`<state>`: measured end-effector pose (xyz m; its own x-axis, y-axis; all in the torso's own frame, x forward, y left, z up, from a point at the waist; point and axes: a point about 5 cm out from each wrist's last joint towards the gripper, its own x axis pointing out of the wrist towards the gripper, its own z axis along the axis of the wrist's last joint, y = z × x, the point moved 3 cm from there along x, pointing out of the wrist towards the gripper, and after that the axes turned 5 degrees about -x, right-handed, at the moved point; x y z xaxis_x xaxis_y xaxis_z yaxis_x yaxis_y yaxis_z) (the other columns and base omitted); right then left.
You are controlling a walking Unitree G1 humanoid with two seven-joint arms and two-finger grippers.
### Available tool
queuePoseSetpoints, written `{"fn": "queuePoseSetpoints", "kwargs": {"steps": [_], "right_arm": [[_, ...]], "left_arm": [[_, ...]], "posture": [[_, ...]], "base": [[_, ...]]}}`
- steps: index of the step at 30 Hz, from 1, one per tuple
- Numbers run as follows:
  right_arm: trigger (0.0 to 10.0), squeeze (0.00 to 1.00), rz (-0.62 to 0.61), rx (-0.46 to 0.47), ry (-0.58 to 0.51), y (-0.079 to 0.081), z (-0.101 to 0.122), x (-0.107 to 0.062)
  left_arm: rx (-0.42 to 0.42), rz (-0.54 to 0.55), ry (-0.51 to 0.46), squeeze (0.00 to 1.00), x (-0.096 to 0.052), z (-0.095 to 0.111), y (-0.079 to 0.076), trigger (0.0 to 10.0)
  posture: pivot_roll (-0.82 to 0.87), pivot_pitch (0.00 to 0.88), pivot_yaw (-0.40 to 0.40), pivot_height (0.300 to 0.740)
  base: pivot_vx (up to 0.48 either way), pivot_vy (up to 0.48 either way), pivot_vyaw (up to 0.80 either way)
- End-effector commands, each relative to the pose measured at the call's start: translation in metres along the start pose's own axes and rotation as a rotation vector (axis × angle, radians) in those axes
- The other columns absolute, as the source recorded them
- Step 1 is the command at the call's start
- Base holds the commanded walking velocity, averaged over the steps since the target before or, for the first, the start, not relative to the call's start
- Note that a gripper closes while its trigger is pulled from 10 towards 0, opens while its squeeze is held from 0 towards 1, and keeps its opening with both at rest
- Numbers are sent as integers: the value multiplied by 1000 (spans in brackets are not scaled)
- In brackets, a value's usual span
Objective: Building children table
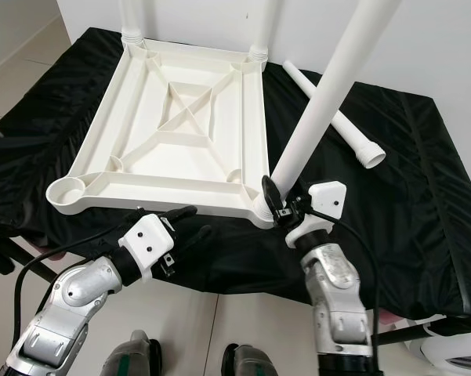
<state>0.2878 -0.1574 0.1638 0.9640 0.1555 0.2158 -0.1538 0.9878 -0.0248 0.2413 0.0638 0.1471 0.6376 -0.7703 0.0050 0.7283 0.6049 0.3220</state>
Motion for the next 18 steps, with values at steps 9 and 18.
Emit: {"fn": "queuePoseSetpoints", "kwargs": {"steps": [9, 18], "right_arm": [[10000, 0, -398, -60, 84, -32, -13, 1], [10000, 0, -561, -117, 131, -38, -20, 2]], "left_arm": [[-11, 6, 0, 0, -2, 0, -3, 10000], [-12, 8, 1, 0, -2, 0, -1, 10000]], "posture": [[54, 77, -72, 740], [54, 84, -72, 740]], "base": [[0, 0, 0], [0, 0, 0]]}}
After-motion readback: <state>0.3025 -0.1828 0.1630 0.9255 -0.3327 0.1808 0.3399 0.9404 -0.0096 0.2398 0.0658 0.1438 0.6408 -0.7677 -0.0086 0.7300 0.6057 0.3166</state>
